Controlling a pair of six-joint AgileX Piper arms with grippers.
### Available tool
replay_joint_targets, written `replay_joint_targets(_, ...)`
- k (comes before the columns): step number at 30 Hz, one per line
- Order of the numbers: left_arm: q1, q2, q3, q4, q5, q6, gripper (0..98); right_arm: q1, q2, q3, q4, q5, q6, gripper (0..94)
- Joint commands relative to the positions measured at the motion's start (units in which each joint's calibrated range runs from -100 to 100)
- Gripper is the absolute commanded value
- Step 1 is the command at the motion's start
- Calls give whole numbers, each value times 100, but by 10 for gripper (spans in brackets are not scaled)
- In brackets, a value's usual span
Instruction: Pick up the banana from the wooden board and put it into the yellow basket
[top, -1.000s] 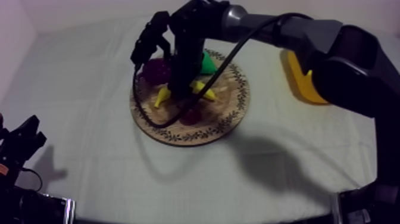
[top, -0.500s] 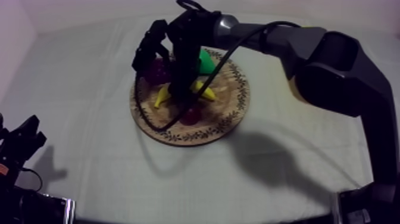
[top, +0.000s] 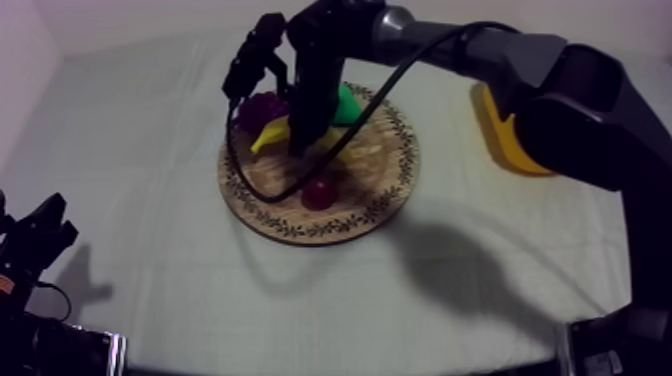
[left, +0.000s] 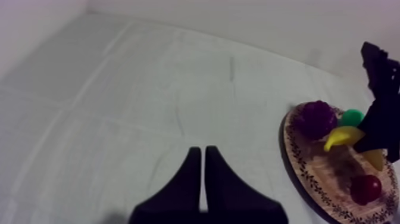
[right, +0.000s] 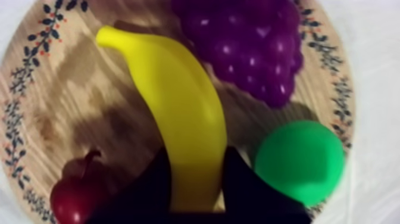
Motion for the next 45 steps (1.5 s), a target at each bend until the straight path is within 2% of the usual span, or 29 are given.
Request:
replay_joint_targets(1,-1,0,-4,0,1,0,0,21,-421,224,15,-4,4,59)
replay_joint_targets(10,-1,0,-4,0,1,0,0,289,-2058,1311,107,-53,-19,57)
replay_joint_targets(17,-1,0,-4,0,1,0,0,607,-3096,1999,285,-189,-304,56)
replay_joint_targets(26,-1,0,-4,0,1,0,0,1076,-4186,2951,667,-580,-925,55)
replay_joint_targets(34,-1,0,-4,0,1,0,0,1659,-4939,3785,1239,-1117,-1651,55)
replay_joint_targets(45,-1,0,-4,0,1,0,0,2557,-5160,4556,1691,-1620,-2068,54)
